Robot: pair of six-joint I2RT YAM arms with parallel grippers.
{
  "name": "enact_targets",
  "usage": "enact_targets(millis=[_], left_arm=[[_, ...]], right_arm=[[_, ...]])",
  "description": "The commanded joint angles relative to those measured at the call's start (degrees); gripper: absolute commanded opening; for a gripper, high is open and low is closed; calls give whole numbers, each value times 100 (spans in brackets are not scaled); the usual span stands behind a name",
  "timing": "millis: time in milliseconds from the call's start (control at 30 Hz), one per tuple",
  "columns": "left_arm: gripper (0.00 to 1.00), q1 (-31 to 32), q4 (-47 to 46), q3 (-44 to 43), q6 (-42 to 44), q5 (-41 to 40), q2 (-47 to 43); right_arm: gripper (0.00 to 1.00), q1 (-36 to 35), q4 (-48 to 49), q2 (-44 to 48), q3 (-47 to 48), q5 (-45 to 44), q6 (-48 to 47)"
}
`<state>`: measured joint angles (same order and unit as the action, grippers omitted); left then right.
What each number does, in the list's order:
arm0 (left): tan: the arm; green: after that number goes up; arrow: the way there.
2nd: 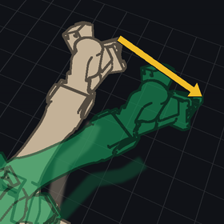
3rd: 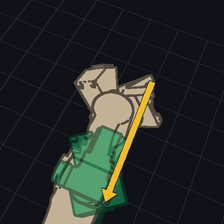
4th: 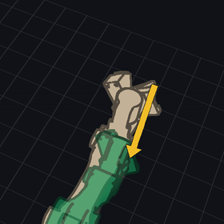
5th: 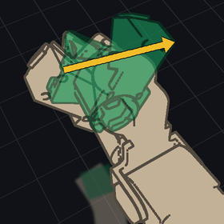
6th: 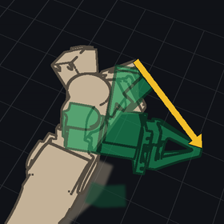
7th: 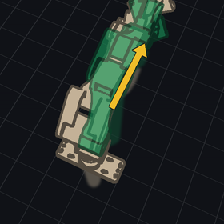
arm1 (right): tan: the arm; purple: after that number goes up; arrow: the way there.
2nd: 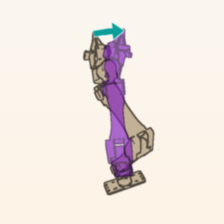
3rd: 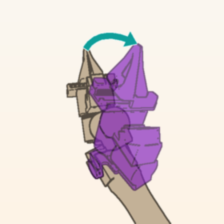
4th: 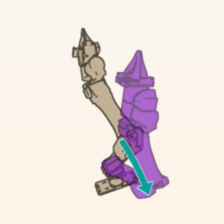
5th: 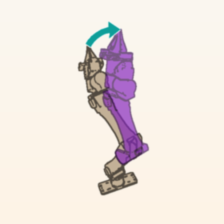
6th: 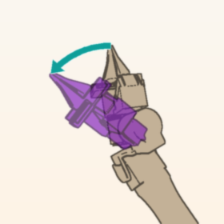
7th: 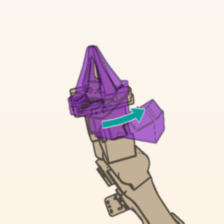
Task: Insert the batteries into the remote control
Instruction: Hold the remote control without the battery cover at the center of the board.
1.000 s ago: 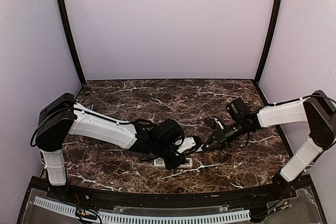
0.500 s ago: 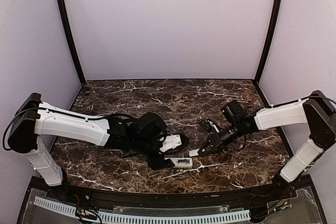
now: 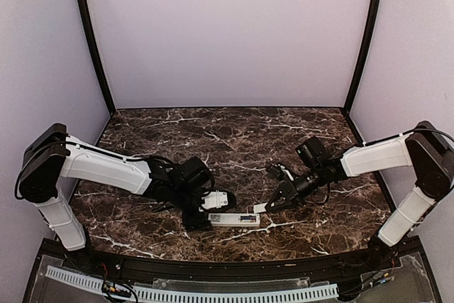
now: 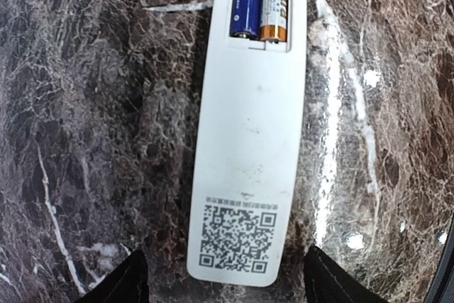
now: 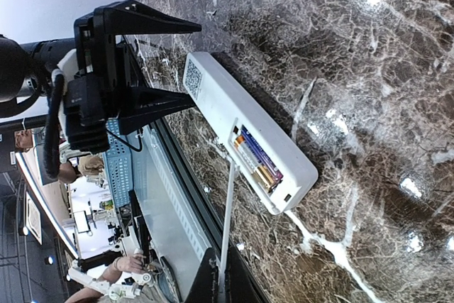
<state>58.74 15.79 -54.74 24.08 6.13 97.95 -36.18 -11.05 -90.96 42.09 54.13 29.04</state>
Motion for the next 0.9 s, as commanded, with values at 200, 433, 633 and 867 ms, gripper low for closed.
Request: enact_targets(millis=[200, 433, 633, 867], left_arm=[[63, 43, 25, -258, -291, 518, 497], [36, 180, 65, -220, -654, 499, 554], [26, 434, 19, -190, -1045, 150, 573], [25, 498, -78, -174, -1283, 66, 617]], right_arm=[[0, -71, 179, -94, 67, 18, 9], [0, -213, 468, -291, 62, 60, 193], [0, -414, 803, -545, 98, 139, 361], [0, -423, 782, -841, 270, 196, 217]])
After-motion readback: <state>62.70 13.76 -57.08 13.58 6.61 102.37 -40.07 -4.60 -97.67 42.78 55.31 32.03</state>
